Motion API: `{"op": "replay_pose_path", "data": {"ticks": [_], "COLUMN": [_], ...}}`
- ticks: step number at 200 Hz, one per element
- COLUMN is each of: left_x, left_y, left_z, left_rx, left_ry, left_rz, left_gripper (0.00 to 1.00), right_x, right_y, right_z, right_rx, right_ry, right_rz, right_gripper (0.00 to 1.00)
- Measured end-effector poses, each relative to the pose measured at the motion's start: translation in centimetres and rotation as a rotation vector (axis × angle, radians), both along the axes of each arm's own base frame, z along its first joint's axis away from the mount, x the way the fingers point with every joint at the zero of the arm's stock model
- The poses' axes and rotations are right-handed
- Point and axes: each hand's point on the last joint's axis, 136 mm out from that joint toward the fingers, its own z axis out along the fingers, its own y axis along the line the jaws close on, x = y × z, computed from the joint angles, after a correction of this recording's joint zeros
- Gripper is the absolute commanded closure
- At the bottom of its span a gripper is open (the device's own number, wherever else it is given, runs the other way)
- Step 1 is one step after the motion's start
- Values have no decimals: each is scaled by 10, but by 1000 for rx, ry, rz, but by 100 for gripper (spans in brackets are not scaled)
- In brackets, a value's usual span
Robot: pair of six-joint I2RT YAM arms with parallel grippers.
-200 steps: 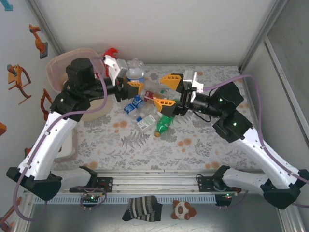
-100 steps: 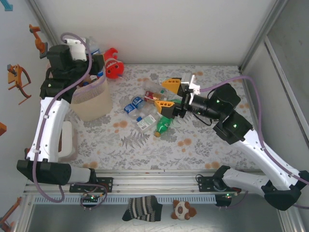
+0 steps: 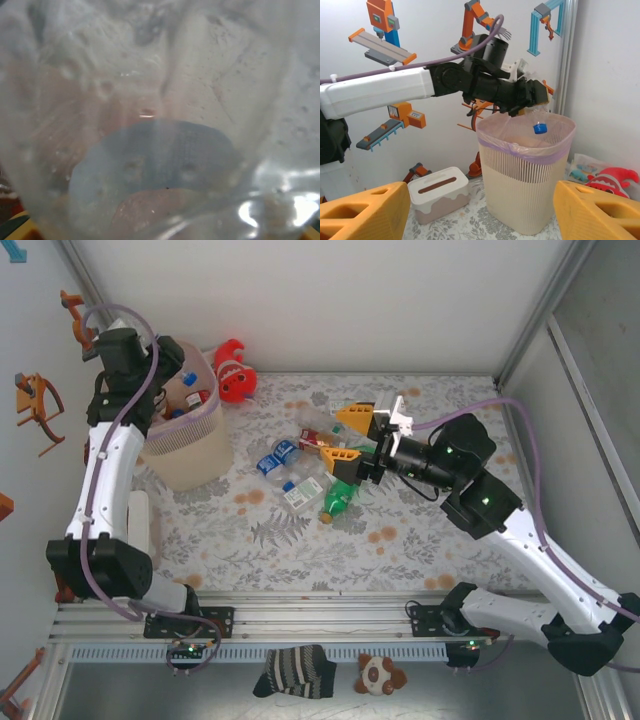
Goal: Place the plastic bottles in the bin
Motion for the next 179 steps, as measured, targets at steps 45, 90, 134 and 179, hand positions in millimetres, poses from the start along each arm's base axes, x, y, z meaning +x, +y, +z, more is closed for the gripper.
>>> {"op": "replay_pose_path", "data": {"ticks": [45,90,134,179], "left_x": [23,33,29,26], "left_y": [18,31,44,61], "left_z": [-50,-83,-107,-121], "left_rx": [-244,-390,-475,-554], "left_ry": [110,169,210,241], "left_rz": [290,532,698,777], "left_gripper": [62,63,57,44], "right_x": [2,6,7,7], "right_y": [1,0,-2,-3], "right_z": [-2,-10,-9,-12], "right_rx": [-1,-11,-8,-12], "right_ry": [11,33,40,46], "right_rz": [-2,-25,-38,-45], "right_gripper": [27,27,27,27]}}
